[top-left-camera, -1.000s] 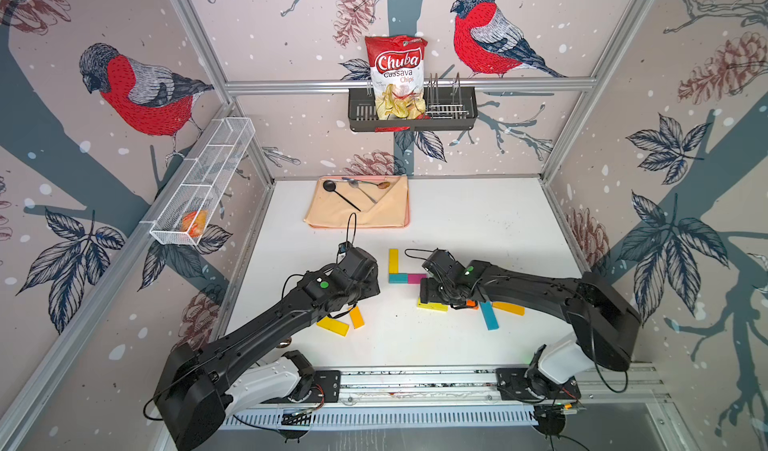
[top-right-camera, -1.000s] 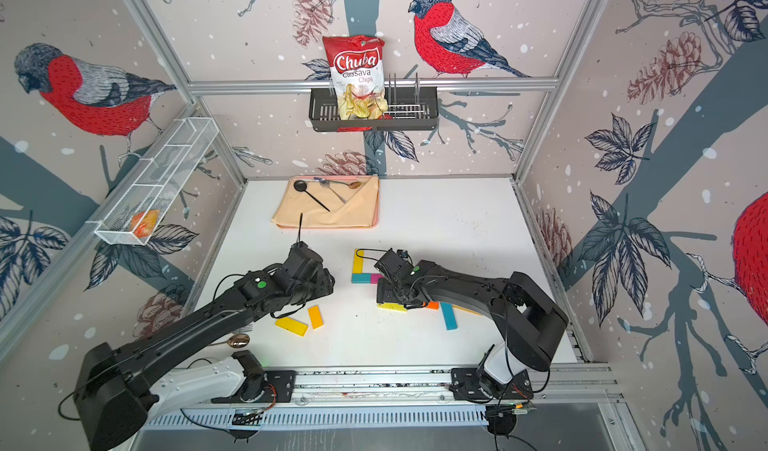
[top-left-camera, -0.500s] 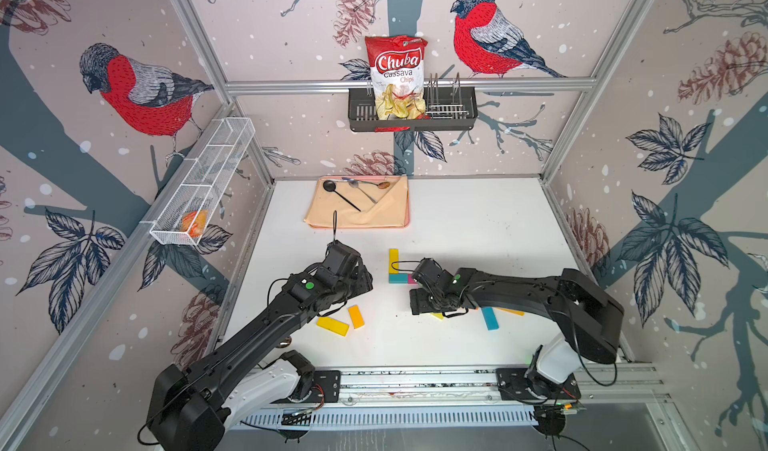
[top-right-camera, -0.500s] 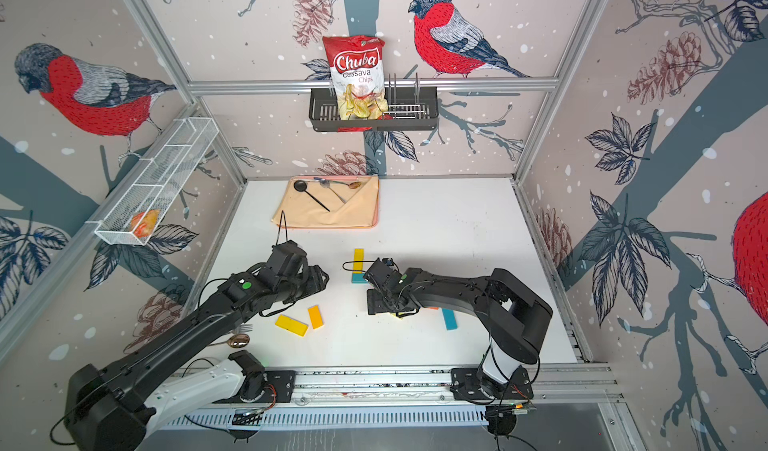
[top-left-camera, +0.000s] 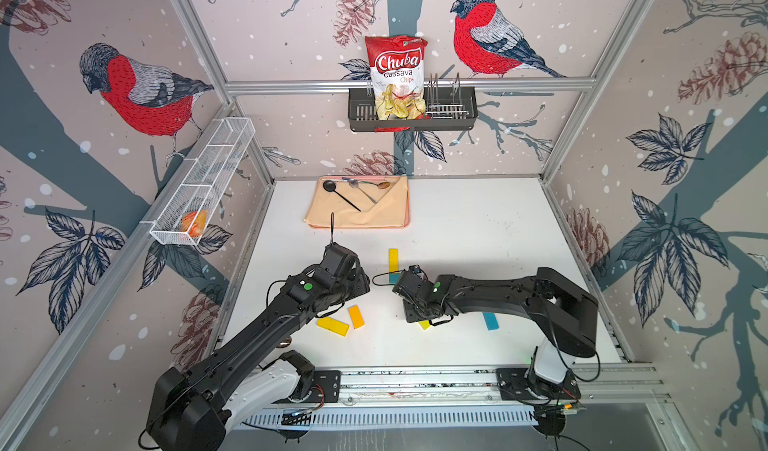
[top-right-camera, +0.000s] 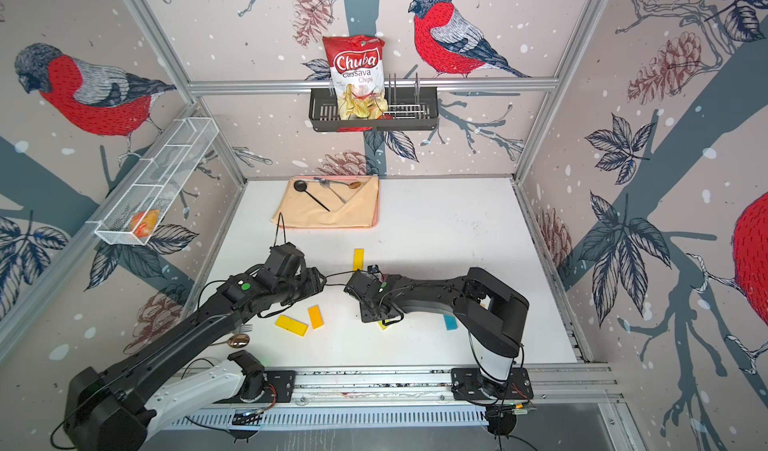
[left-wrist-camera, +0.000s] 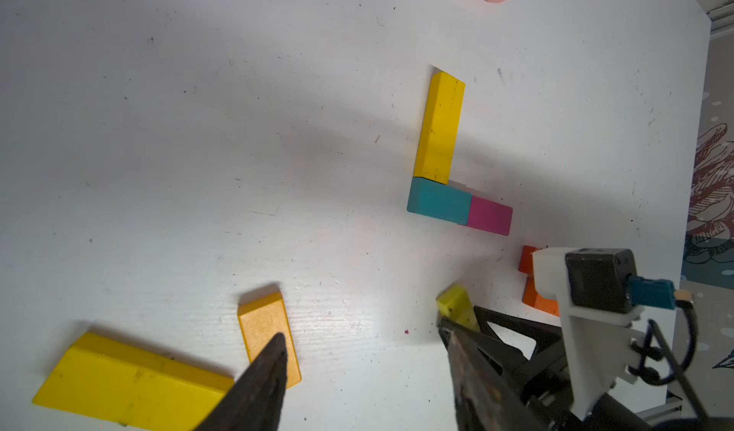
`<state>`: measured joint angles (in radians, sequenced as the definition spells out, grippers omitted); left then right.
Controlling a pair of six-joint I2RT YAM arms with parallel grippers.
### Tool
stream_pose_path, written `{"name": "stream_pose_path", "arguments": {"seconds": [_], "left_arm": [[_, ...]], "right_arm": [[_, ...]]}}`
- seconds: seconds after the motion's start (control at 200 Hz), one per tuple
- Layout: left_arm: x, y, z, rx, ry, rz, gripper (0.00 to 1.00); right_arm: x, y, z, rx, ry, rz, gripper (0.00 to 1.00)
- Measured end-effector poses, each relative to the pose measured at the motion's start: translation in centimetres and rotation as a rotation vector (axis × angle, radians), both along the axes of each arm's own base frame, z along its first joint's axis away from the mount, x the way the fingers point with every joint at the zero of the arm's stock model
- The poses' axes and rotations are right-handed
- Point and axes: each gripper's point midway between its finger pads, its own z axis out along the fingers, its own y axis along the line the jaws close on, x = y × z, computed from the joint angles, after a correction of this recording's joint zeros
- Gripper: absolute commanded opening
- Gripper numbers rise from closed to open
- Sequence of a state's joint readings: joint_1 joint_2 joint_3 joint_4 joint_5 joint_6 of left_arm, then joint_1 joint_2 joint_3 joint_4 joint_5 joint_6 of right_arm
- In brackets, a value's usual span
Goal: Assemble the letter h with building blocks
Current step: Move the building block to the center of the board.
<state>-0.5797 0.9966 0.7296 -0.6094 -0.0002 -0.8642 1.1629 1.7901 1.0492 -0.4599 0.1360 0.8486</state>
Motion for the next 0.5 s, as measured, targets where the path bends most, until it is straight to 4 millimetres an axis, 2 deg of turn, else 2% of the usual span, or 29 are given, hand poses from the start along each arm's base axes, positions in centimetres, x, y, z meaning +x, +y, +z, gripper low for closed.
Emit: {"name": "stream_pose_path", "arguments": {"seconds": [0.195,0.29,0.39,0.445,0.5], "left_arm": [[-0.5,0.4,-1.1,0.016,0.023,0.0,0.62],[-0.7,0.5,-1.5,0.026,0.03,-0.005,0.62],[-0.9,0.6,-2.0,0.034,0.041,-0.006,0.64],[-1.1,0.7,-2.4,0.04,0.05,-0.008,0.65],[-1.4,0.6,-2.7,0.049,0.059,-0.018,0.65]], "right_arm": [[1.5,3.2,0.0,0.001,-0.006,-0.06,0.37],[2.1,4.6,0.2,0.018,-0.003,-0.093,0.5],[2.0,5.3,0.6,0.039,0.016,-0.11,0.65],[1.7,5.3,1.2,0.053,0.026,-0.112,0.68],[1.7,5.1,2.7,0.079,0.02,-0.129,0.69]]}}
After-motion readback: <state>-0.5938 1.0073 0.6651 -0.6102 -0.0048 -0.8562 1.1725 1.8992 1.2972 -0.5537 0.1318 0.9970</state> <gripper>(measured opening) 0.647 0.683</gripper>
